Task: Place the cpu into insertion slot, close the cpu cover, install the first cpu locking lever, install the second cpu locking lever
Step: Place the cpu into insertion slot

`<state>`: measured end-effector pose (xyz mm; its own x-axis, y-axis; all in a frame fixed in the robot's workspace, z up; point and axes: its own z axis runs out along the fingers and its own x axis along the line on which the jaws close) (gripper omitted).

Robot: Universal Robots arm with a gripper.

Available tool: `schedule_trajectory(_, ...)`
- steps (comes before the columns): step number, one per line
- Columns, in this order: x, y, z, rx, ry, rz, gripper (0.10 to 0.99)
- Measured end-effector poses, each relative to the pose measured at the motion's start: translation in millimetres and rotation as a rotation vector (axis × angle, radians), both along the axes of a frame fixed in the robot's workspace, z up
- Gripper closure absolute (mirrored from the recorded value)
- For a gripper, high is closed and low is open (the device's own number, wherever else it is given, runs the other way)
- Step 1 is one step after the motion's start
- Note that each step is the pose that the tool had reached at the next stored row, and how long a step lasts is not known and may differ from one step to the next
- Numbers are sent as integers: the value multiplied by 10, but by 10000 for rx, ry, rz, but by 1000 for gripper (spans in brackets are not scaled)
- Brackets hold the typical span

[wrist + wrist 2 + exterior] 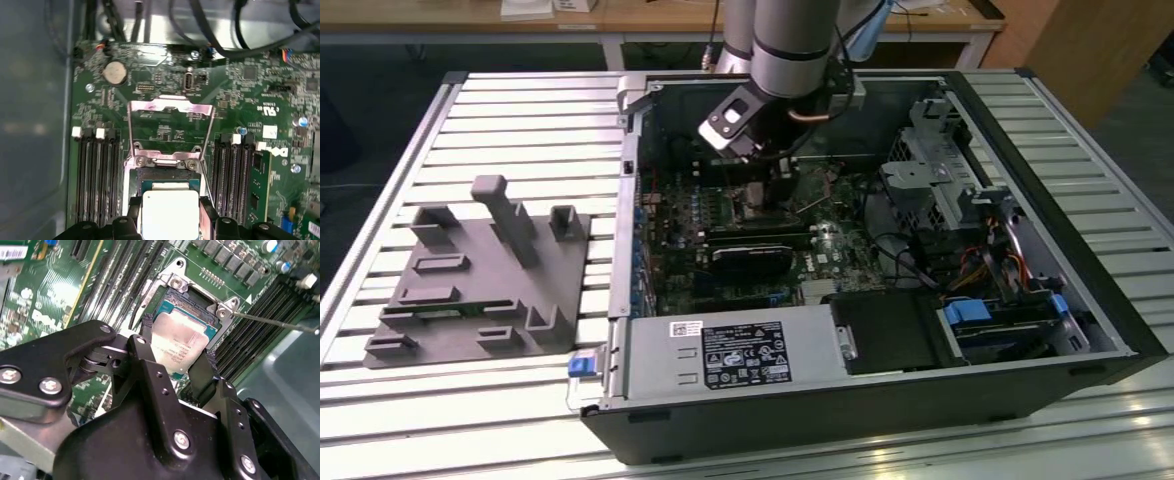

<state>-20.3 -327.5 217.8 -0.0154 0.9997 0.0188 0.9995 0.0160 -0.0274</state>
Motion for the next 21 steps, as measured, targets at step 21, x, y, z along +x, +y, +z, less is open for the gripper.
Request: schedule_trajectory(21, -35, 15, -174, 0, 0, -629, 549)
